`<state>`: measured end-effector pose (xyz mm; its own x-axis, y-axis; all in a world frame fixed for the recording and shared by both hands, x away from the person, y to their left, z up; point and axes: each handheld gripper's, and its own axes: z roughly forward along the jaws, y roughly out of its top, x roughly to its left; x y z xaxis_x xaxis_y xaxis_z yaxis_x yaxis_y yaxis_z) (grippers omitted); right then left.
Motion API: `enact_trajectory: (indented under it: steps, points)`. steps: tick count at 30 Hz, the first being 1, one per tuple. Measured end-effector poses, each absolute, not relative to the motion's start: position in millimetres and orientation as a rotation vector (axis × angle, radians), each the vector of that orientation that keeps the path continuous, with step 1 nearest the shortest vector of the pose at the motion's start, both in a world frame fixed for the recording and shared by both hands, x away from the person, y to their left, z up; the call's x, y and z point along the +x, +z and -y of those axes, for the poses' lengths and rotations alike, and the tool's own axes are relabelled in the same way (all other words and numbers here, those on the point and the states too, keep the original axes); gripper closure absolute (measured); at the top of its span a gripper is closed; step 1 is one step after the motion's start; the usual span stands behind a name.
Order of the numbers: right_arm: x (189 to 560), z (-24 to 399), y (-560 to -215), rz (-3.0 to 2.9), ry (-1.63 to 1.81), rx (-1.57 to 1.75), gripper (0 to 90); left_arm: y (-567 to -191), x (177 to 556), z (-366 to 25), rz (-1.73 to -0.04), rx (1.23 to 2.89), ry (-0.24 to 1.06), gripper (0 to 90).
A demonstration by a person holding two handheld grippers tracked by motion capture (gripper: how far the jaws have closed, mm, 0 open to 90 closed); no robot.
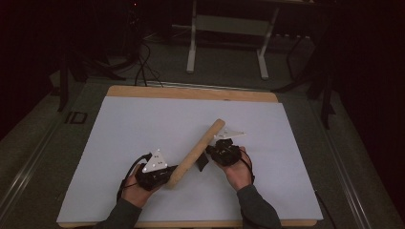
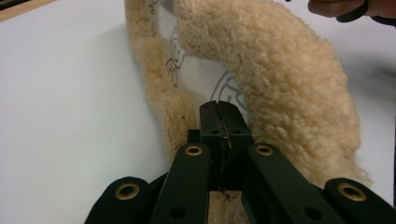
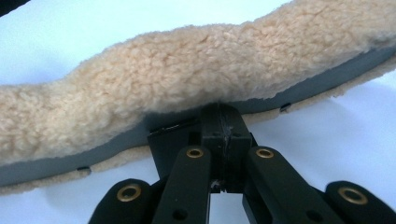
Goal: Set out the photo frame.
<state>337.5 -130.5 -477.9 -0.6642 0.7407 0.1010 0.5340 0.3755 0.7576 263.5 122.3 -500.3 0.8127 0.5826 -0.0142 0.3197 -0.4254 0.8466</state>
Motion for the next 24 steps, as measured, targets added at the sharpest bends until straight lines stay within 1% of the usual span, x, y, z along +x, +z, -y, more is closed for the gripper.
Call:
enact_trajectory:
  steps: [15,24]
  points:
    - [337.5,121.7,-478.5,-2.4,1.176,1.12,90.0,-504.5,263.4,-112.3,-0.64,2.052,0.323,90.0]
    - [337.4,117.9,-480.2,-2.409,1.17,1.114,90.0,-505.6,263.3,-109.4,-0.645,2.05,0.328,90.0]
